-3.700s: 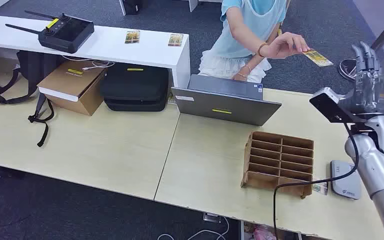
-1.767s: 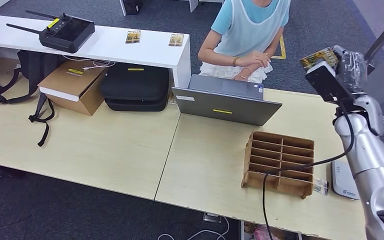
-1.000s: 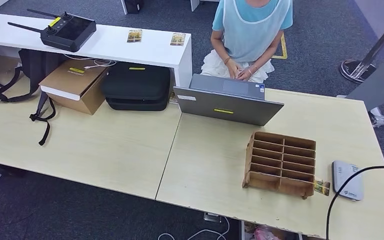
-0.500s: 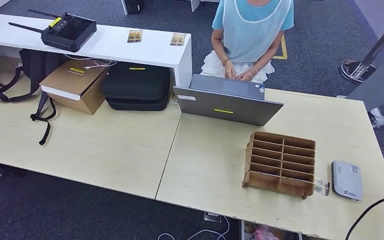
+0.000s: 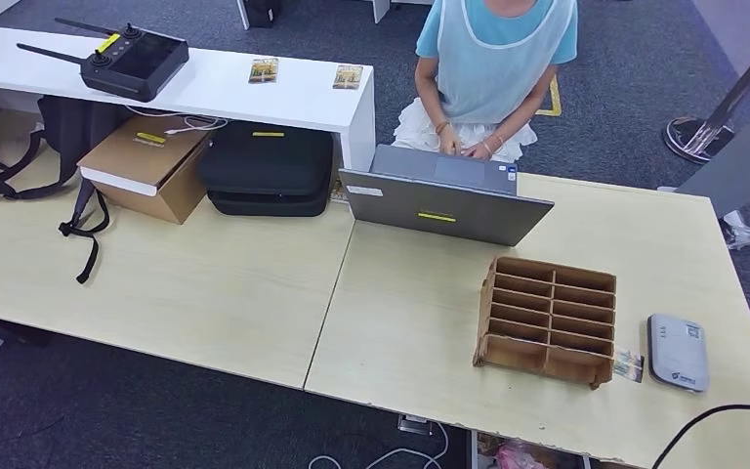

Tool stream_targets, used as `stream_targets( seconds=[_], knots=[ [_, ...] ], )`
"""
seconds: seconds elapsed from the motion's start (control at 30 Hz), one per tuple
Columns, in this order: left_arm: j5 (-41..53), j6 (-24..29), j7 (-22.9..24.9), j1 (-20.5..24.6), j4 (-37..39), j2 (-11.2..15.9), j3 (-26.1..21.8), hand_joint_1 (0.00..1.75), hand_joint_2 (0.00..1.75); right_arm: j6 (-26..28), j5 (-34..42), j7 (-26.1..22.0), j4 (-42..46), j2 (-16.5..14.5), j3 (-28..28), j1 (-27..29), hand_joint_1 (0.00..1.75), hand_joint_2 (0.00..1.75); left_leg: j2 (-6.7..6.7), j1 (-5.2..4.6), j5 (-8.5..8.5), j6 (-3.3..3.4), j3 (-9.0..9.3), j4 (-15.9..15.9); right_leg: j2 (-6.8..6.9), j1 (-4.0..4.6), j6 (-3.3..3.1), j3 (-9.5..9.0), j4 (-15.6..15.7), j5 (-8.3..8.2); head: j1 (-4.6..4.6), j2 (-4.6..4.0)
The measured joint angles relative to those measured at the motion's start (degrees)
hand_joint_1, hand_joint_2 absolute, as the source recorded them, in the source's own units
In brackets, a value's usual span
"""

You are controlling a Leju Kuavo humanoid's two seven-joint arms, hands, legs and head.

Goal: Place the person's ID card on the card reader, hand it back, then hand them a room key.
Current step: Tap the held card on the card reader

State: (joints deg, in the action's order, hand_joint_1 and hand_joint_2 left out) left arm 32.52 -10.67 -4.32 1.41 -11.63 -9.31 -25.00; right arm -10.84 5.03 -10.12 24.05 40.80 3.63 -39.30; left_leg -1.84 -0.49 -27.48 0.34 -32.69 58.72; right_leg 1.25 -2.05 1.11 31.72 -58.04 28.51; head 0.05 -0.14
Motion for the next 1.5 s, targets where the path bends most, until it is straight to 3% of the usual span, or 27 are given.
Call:
stream_targets(
  seconds=[0.57, 0.93, 1.5],
  knots=[
    [1.37, -0.30, -0.01, 0.16, 0.00, 0.00, 0.00, 0.00, 0.00, 0.67, -0.12, -0.86, -0.88, -4.12, -1.79, 6.36, 1.75, 1.75, -0.03, 0.00, 0.00, 0.00, -0.01, -0.01, 0.03, 0.00, 0.00, 0.00, 0.00, 0.00, 0.00, -0.01],
    [1.72, -0.80, 0.19, 0.45, 0.00, 0.04, 0.00, 0.00, 0.00, 0.46, -1.45, -0.19, -1.26, -6.33, -1.92, 6.74, 1.75, 1.75, -0.03, 0.00, 0.00, 0.00, -0.01, -0.01, 0.03, 0.00, 0.00, -0.01, -0.01, 0.00, 0.00, -0.01],
    [2.54, -1.20, 0.24, 0.68, 0.00, 0.15, 0.00, 0.00, 0.00, -0.67, -2.77, -0.34, -1.21, -7.28, -2.43, 9.35, 1.75, 1.75, -0.05, 0.00, 0.00, 0.00, -0.01, -0.01, 0.05, 0.00, 0.00, -0.01, -0.01, 0.00, 0.00, -0.02]
  ],
)
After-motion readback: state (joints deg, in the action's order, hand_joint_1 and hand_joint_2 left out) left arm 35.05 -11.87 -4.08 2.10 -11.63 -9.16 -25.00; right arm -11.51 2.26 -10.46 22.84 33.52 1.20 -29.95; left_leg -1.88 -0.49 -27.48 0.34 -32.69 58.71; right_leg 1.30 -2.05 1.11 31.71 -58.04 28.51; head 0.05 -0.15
